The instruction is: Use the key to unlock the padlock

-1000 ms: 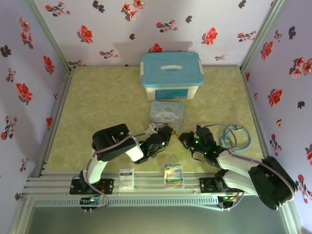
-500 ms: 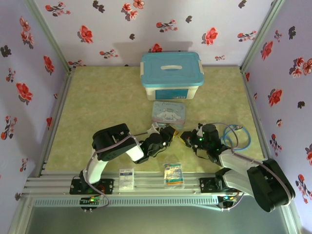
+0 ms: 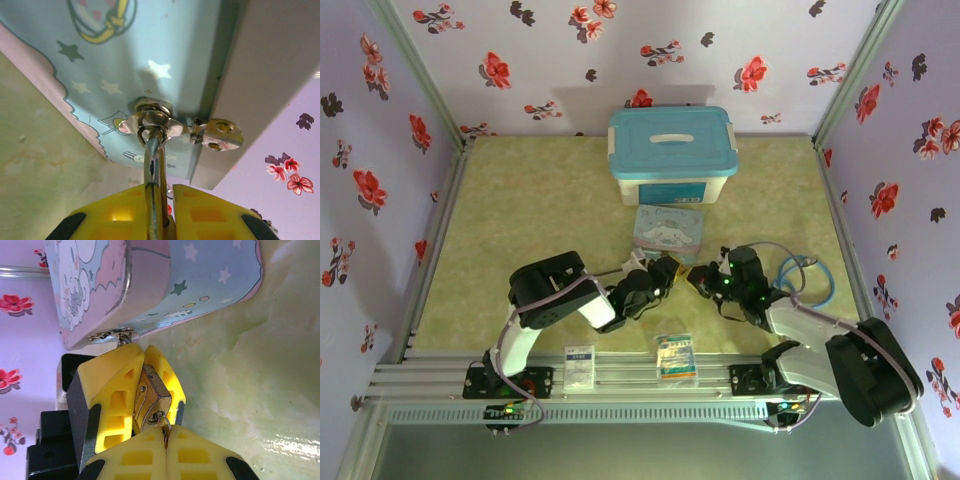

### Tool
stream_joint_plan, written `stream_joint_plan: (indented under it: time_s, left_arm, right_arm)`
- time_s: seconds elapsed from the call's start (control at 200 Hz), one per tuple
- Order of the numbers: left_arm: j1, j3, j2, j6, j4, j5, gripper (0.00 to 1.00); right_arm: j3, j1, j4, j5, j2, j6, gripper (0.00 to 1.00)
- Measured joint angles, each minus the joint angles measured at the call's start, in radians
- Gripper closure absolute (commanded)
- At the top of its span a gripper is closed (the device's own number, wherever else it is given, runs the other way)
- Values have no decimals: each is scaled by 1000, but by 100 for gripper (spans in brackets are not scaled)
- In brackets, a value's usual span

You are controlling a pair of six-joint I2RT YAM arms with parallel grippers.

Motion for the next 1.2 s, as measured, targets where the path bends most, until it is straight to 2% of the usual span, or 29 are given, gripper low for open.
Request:
stream_joint_plan:
  time_s: [0.07,0.275,0.405,0.445,0.57,0.705,0.8,0.945,1.105,1.2]
  left_arm:
    - [6,0,3,5,-8,-11,100]
    - [24,-8,5,25,-22,-50,100]
    - [24,-8,5,31,-21,-59,100]
    - [24,-8,5,31,-19,-60,100]
    - [19,-13,5,31,-4,-33,100]
    - [16,-38,-4,30,30,-6,100]
    - [3,-59,-4,31,35,21,100]
    - [-2,-66,-4,32,48,46,100]
    - [-1,-67,-4,34,53,56,100]
    - [3,-74,-4,34,59,68,100]
  right_arm:
    - [-5,0,79,-4,58,33,100]
    - [-76,-13,522,-64,308,235,100]
    - [-88,-14,598,-69,344,262,100]
    - [-88,-13,596,-69,343,253,95]
    - [-60,1,450,-58,266,154,72]
    - [13,15,69,25,98,-49,63]
    - [43,8,-90,69,23,-173,61]
    - [47,1,-235,94,-7,-302,61]
    - [48,10,-347,137,-71,-439,56]
    - [50,48,-362,181,-129,-501,52]
